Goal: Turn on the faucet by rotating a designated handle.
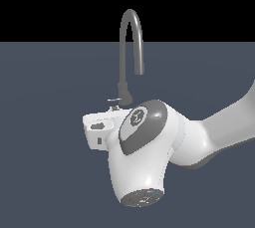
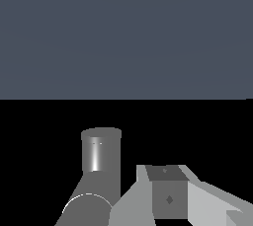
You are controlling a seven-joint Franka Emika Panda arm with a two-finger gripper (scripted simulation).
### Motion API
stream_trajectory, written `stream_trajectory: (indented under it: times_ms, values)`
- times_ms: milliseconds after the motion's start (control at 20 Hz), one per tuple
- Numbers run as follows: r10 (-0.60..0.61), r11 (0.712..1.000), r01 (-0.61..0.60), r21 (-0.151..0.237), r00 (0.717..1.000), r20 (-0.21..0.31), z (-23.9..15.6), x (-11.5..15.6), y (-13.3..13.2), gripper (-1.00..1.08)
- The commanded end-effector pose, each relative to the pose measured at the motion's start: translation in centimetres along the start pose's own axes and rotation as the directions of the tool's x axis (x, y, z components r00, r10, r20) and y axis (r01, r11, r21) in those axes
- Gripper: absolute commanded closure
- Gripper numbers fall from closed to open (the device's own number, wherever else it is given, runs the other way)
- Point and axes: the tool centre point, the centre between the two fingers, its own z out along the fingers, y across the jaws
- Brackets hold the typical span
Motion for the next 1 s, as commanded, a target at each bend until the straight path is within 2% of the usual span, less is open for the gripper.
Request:
stream_trajectory:
  times_ms: [0,450,500,950]
  values:
    - [0.000,1.000,0.000,0.000,1.000,0.000,0.0,-0.7,0.2,1.08]
    - [0.000,1.000,0.000,0.000,1.000,0.000,0.0,-3.6,1.2,1.08]
    - [0.001,1.000,-0.001,0.006,1.000,-0.010,0.0,-2.7,0.8,1.08]
    - [0.000,1.000,0.000,0.002,1.000,-0.004,0.0,-6.0,-0.2,1.08]
